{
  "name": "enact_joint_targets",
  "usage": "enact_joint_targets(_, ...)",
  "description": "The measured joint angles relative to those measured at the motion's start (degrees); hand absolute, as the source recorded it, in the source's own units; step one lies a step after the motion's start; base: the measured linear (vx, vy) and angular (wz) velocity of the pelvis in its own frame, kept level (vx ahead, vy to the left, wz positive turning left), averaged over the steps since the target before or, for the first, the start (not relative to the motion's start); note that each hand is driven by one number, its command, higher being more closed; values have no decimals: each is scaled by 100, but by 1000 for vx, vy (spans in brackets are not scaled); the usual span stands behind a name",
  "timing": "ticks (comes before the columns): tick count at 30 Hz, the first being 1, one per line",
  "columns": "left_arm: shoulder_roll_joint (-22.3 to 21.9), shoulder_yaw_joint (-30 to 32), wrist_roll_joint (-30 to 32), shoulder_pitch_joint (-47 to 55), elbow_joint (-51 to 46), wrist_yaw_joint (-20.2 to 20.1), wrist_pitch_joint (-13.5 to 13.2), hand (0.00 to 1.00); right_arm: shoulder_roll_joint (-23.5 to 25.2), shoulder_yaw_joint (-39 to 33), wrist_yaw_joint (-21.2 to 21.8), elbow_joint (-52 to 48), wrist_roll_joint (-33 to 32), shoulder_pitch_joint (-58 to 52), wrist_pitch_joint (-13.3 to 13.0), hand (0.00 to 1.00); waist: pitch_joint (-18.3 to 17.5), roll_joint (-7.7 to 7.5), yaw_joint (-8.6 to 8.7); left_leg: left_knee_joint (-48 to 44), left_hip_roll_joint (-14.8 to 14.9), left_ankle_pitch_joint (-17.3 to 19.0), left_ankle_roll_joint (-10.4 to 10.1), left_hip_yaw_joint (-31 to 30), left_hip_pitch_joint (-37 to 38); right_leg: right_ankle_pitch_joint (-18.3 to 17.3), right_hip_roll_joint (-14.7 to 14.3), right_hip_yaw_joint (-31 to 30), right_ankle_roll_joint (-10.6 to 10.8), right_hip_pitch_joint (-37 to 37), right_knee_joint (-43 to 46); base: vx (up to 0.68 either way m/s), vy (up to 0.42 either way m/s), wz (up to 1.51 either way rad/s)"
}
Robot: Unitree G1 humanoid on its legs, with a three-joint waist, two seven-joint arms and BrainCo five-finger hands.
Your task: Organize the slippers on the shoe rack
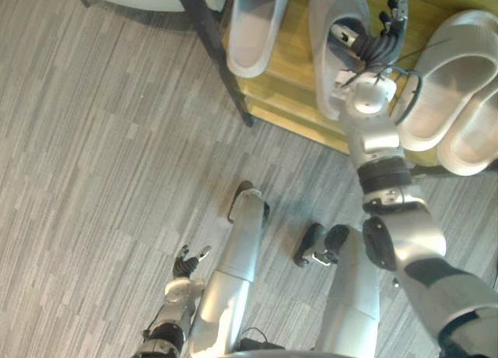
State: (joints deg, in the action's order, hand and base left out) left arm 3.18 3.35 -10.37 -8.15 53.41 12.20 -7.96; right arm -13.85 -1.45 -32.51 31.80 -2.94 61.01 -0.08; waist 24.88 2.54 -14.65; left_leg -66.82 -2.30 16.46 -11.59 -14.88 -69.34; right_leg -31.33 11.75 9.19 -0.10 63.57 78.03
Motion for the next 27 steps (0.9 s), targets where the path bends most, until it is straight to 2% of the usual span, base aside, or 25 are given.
enact_joint_targets(7, 22, 10, 1, 0, -75, -5, 40, 0, 90, 61, -18, -778, 460, -508, 4, 0, 38, -66, 44, 70, 67, 1, -5, 34, 89, 20, -60, -14, 25, -86, -112, -2, 29, -4)
enact_joint_targets(12, 113, 75, 4, 0, -125, -9, 107, 0, 507, 52, -75, -1232, 621, -967, -2, 0, 141, -247, 176, 125, 89, 29, 22, 106, 238, 23, -78, -77, 33, -184, -152, -2, 24, -4)
enact_joint_targets(14, 110, 177, 8, 0, -162, -11, 115, 0, 618, 55, -87, -1327, 707, -1184, -12, 0, 156, -275, 192, 140, 94, 31, 27, 104, 239, 32, -87, -76, 51, -184, -171, -9, 14, -2)
enact_joint_targets(20, 105, 222, 8, 1, -199, -10, 114, 0, 841, 59, 35, -1326, 662, -1390, -49, 0, 163, -288, 205, 139, 99, 30, 25, 108, 239, 36, -89, -80, 56, -185, -179, 0, 0, 0)
enact_joint_targets(27, 108, 303, 3, -4, -225, -9, 115, 0, 1014, 95, 164, -1297, 280, -1506, -165, 0, 195, -347, 213, 138, 117, 31, 27, 110, 239, 39, -90, -80, 62, -187, -185, 0, 0, 0)
